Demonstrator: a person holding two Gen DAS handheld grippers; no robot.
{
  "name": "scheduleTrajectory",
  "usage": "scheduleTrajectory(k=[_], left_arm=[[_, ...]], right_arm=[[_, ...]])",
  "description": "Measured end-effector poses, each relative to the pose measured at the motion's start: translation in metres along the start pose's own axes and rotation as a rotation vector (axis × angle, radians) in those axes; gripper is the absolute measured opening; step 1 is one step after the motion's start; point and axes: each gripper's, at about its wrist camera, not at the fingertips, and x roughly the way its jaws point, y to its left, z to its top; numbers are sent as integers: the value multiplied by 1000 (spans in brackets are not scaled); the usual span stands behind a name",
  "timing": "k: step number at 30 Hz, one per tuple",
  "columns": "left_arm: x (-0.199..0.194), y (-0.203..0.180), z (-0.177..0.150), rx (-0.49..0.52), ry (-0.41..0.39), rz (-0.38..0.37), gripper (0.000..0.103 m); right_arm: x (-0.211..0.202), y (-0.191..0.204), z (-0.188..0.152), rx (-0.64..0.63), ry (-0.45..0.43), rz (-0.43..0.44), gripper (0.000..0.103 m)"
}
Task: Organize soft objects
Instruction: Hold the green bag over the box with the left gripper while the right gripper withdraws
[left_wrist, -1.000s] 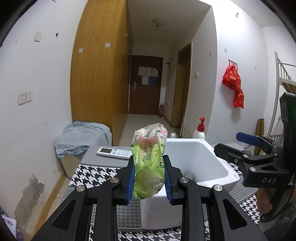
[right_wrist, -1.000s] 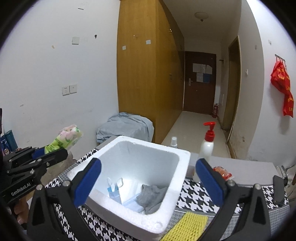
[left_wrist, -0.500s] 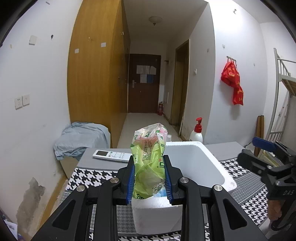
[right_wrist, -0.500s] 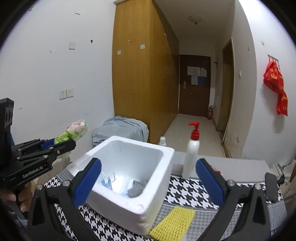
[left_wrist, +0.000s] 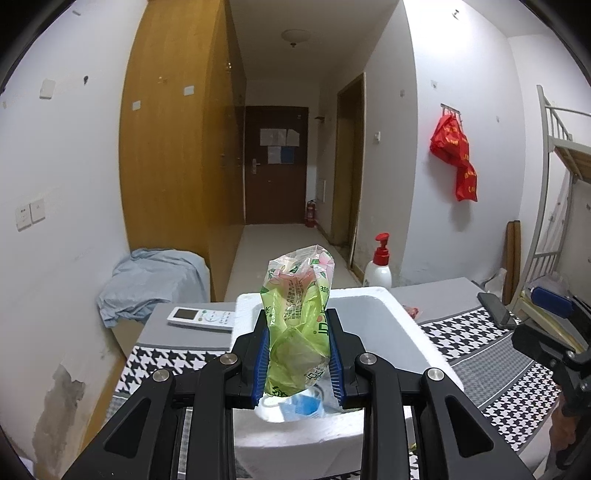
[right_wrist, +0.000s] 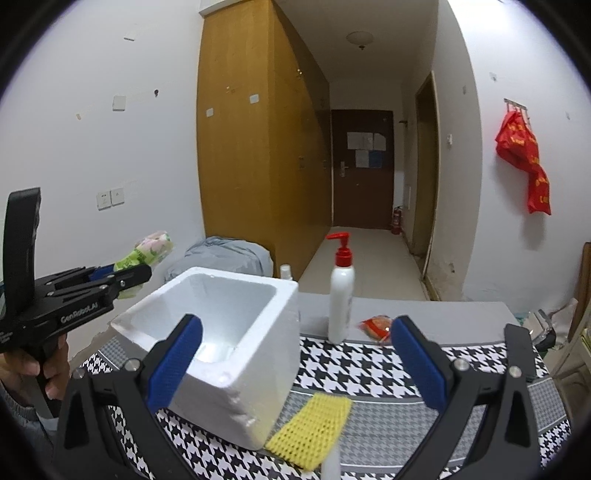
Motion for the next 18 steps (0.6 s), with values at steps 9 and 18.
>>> scheduleTrajectory(k=[9,18], left_arm=[[9,-16,7,25,3,-32,29],[24,-30,9,44,29,-60,29]], right_arm=[[-16,-10,-12,7,-16,-46,103],[-24,-21,-23,28,-16,-67,103]])
